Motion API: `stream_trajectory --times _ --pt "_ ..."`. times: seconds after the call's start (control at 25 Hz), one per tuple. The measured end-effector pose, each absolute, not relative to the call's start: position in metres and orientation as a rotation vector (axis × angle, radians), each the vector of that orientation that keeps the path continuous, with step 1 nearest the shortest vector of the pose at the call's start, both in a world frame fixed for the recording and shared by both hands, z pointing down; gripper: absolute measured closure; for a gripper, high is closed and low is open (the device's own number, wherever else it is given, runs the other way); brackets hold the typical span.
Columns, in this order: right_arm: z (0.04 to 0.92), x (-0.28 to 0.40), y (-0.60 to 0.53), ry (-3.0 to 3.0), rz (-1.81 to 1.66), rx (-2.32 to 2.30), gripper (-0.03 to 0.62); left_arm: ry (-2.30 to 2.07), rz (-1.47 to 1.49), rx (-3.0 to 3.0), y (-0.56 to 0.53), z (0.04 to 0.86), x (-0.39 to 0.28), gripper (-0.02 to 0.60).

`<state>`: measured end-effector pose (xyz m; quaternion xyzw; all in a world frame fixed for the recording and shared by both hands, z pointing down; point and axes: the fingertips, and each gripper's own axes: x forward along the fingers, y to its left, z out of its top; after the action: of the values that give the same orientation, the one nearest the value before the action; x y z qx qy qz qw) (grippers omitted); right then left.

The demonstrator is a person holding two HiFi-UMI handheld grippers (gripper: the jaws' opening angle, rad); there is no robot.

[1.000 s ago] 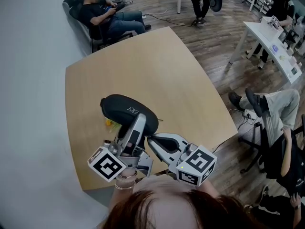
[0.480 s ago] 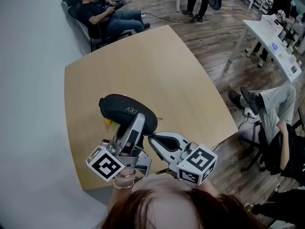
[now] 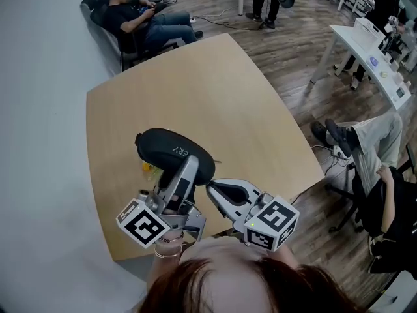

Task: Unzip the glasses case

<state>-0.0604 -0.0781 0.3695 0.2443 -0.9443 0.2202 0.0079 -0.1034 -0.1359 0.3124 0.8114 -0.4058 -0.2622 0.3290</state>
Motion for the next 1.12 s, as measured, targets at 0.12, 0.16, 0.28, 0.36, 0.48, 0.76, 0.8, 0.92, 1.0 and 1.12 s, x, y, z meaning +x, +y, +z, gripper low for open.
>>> stream_trajectory --times 0.12,0.16,0.28,0.36,0.48,0.76,0.8,0.92,1.0,1.12 --pt "0.372 -0.061 -0.08 -2.943 0.687 0.775 0.578 -1.052 -0.68 2.128 -0.137 0.313 -0.105 0.336" --pt "0.373 -0.062 -0.081 -2.938 0.682 0.781 0.577 -1.051 -0.675 2.131 -0.137 0.314 -0.107 0.336" --pt "0.376 -0.062 -0.084 -2.924 0.66 0.797 0.577 -1.044 -0.659 2.138 -0.138 0.317 -0.108 0.337" --pt "0.378 -0.058 -0.086 -2.917 0.655 0.807 0.577 -1.041 -0.649 2.144 -0.139 0.318 -0.105 0.337" --pt "0.379 -0.054 -0.088 -2.91 0.646 0.814 0.577 -1.033 -0.638 2.154 -0.138 0.318 -0.102 0.339" --pt "0.379 -0.052 -0.092 -2.907 0.629 0.818 0.577 -1.013 -0.636 2.163 -0.137 0.318 -0.102 0.342" --pt "0.38 -0.052 -0.092 -2.906 0.628 0.82 0.577 -1.014 -0.633 2.167 -0.138 0.319 -0.102 0.342" --pt "0.382 -0.055 -0.095 -2.903 0.621 0.826 0.577 -1.006 -0.625 2.175 -0.14 0.32 -0.106 0.344" --pt "0.382 -0.057 -0.096 -2.899 0.612 0.825 0.577 -1.0 -0.62 2.177 -0.14 0.321 -0.108 0.344" --pt "0.383 -0.054 -0.095 -2.888 0.593 0.829 0.577 -0.995 -0.609 2.182 -0.138 0.321 -0.104 0.345"
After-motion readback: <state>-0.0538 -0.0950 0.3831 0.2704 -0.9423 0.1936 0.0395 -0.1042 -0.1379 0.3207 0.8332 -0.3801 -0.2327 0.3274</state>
